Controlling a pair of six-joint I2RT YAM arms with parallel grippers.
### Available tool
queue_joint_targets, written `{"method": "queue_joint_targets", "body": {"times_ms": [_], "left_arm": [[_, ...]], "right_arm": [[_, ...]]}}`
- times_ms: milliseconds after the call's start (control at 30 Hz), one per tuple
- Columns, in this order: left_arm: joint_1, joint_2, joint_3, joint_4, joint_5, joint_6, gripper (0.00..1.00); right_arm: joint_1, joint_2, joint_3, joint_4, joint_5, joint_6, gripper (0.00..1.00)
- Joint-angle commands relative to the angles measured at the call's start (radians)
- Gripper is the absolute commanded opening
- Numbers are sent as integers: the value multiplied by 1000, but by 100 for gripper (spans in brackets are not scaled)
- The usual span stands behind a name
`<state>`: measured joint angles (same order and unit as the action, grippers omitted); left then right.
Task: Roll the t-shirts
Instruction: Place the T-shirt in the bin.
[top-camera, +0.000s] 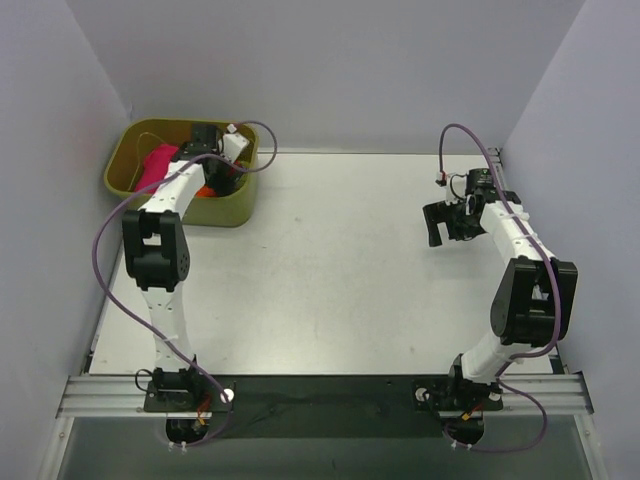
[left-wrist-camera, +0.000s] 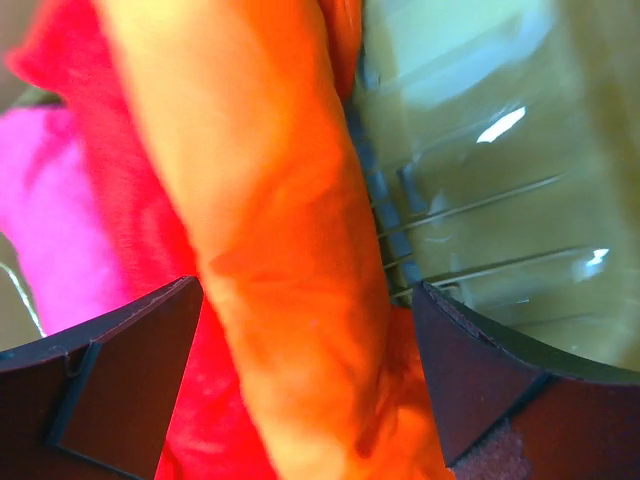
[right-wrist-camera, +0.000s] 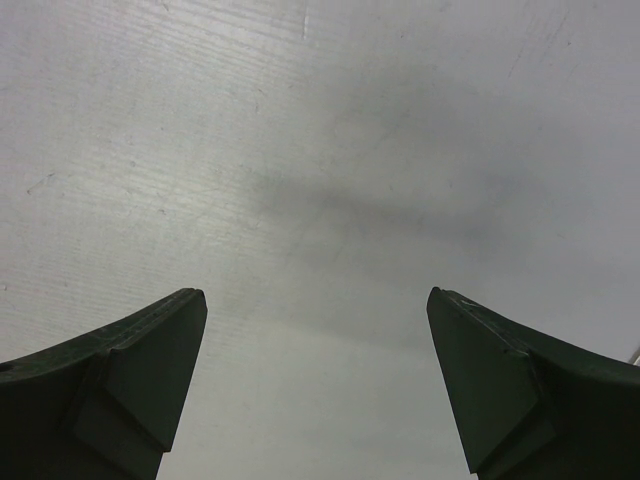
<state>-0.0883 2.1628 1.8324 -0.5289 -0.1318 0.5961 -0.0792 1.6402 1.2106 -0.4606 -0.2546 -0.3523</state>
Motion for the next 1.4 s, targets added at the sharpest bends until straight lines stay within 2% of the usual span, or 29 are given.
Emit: {"method": "queue_joint_targets", "body": {"times_ms": [0, 133, 233, 333, 367, 400, 433, 567, 800, 933, 1233, 1367], "left_arm": [[44, -147, 149, -114, 222, -156, 97], [50, -201, 159, -94, 248, -180, 97], [48, -202, 142, -66, 207, -202, 97], [48, -187, 140, -85, 193, -226, 86], [48, -189, 124, -82, 199, -234, 67], [48, -190, 111, -80, 202, -248, 53], [48, -193, 102, -80, 199, -258, 35], [50, -158, 83, -103, 250, -265, 0], [35, 40, 270, -106, 281, -303, 0], [6, 126, 333, -79, 238, -305, 0], [-53, 272, 418, 19, 65, -300, 2], [-64, 302, 421, 72, -98, -302, 2]], "right_arm": [[-5, 15, 38, -21, -8, -5, 100], [-7, 12, 23, -9, -17, 3, 100], [-7, 13, 26, -6, -28, 16, 100], [-7, 21, 49, -4, -31, 35, 100], [-7, 23, 56, -3, -28, 48, 100], [-7, 24, 69, -4, -29, 56, 100], [-7, 27, 75, -4, -32, 64, 100], [-5, 26, 66, 37, -48, 81, 100], [4, 9, 30, 45, -45, 85, 100], [9, 20, 24, 43, -35, 82, 100], [18, 29, 29, 34, -15, 64, 100], [25, 35, 36, 34, -8, 58, 100]]}}
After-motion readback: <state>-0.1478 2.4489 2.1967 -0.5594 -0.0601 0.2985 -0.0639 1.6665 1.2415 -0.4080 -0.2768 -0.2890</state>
